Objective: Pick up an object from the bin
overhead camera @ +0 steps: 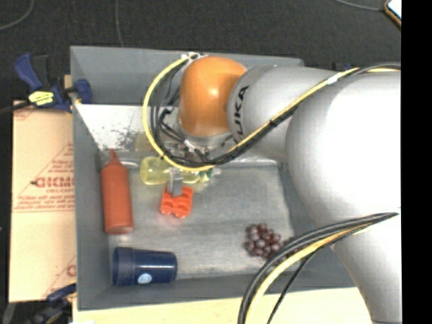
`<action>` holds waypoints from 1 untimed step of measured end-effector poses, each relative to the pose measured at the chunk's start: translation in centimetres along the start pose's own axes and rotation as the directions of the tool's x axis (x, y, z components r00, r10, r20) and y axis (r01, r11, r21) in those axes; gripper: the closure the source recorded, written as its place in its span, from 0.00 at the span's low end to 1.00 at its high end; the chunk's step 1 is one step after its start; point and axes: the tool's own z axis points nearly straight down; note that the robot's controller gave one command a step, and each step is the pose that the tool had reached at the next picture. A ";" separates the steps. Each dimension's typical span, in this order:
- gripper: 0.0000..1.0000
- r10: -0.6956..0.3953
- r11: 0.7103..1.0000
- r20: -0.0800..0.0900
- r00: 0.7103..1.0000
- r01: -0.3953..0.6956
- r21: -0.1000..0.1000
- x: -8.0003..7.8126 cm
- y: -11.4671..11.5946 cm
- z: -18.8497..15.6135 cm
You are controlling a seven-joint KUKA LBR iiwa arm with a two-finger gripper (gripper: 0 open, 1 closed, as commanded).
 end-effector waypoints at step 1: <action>1.00 0.001 1.000 0.000 1.000 -0.001 0.000 0.0 0.0 0.0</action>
Offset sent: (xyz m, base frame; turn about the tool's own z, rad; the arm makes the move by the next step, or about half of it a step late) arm 0.0001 0.0000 0.0186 0.0003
